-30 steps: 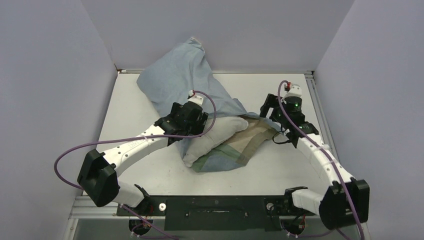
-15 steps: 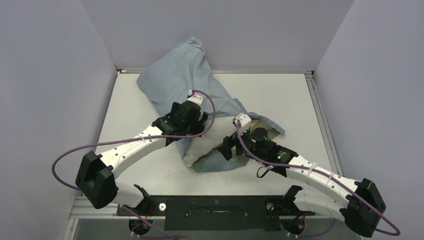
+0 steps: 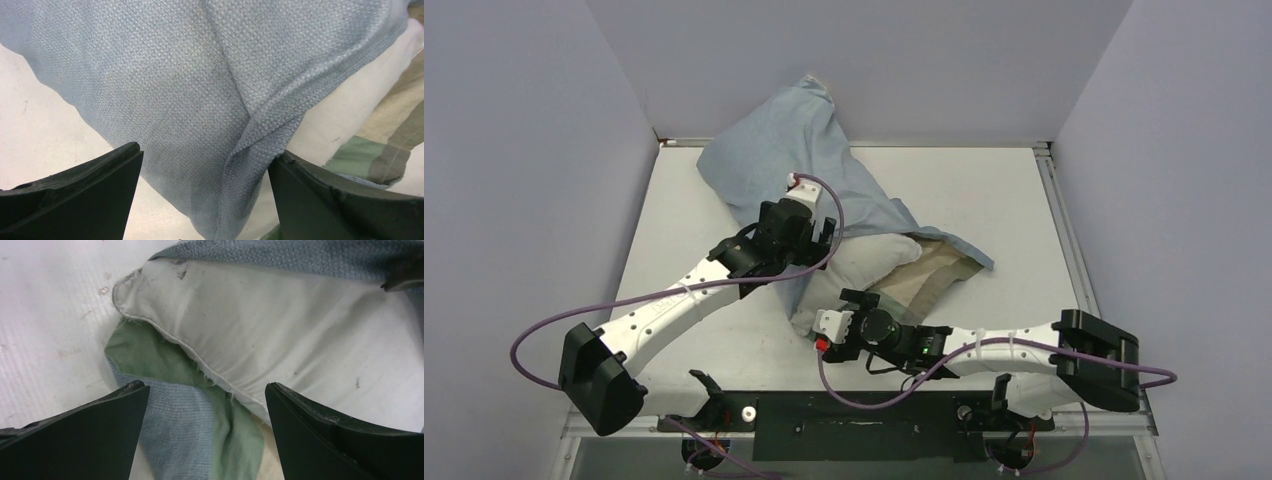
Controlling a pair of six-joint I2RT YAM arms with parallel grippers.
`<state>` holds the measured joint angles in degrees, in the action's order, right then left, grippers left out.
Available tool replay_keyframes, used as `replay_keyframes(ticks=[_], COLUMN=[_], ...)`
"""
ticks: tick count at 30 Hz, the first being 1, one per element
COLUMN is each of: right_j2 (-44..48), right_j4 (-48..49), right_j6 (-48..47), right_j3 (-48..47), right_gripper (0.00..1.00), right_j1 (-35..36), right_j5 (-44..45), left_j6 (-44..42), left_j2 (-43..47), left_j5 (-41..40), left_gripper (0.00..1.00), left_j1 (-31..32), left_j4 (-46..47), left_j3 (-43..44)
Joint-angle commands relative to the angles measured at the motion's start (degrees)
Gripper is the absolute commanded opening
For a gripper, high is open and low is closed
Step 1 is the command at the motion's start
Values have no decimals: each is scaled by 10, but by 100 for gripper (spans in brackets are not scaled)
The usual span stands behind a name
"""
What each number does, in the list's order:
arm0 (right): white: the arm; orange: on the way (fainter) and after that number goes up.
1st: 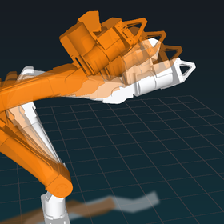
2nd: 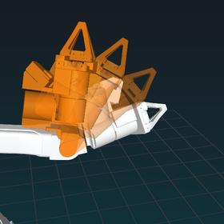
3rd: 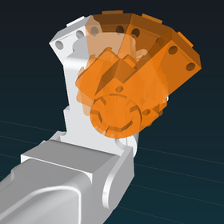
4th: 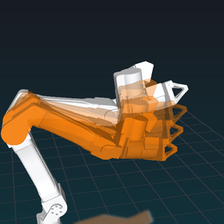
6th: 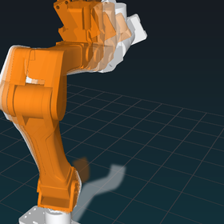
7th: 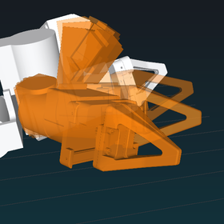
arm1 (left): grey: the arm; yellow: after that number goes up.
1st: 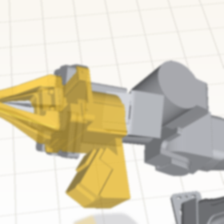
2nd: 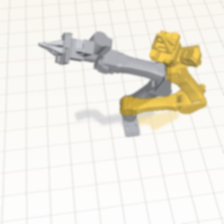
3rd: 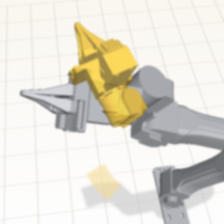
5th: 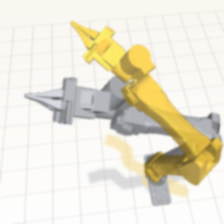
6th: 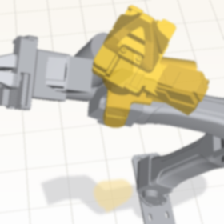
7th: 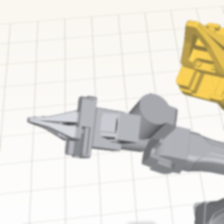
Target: Remove the pillowcase from the pillow
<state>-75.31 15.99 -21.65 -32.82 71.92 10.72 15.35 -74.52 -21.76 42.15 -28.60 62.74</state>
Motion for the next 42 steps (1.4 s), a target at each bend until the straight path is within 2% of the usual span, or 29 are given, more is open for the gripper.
replay_keyframes(ticks=[1, 9, 15, 19, 20, 22, 23, 24, 27, 28, 34, 42], right_j2=[-45, -116, -184, -224, -229, -228, -220, -211, -183, -174, -108, -40], right_j4=[113, 182, 285, 285, 276, 266, 262, 256, 251, 252, 206, 176], right_j6=[-114, -170, -208, -214, -210, -187, -176, -162, -121, -112, -16, 157], right_j3=[-15, -33, -23, -44, -50, -58, -59, -60, -61, -60, -75, -83], right_gripper=[90, 90, 90, 97, 95, 89, 83, 69, 15, 7, 5, 5], right_j1=[6, 13, 11, 4, 2, -4, -9, -14, -33, -39, -84, -189], right_j5=[54, 82, 133, 146, 145, 140, 129, 118, 103, 102, 46, -47], left_j6=[13, 11, 12, 19, 21, 25, 26, 27, 27, 28, 43, 74], left_j2=[42, 86, 105, 124, 129, 139, 145, 150, 170, 176, 207, 236], left_j5=[11, -6, -20, -35, -37, -42, -46, -50, -62, -65, -60, -5], left_gripper=[96, 96, 96, 96, 96, 96, 96, 96, 96, 96, 96, 96], left_j1=[-4, -7, -11, -11, -11, -11, -11, -11, -11, -11, -13, -17], left_j4=[7, 3, -1, 0, 1, 1, 1, -1, -2, -2, -1, 13], left_j3=[8, 3, 0, -8, -10, -14, -15, -16, -21, -23, -50, -106])
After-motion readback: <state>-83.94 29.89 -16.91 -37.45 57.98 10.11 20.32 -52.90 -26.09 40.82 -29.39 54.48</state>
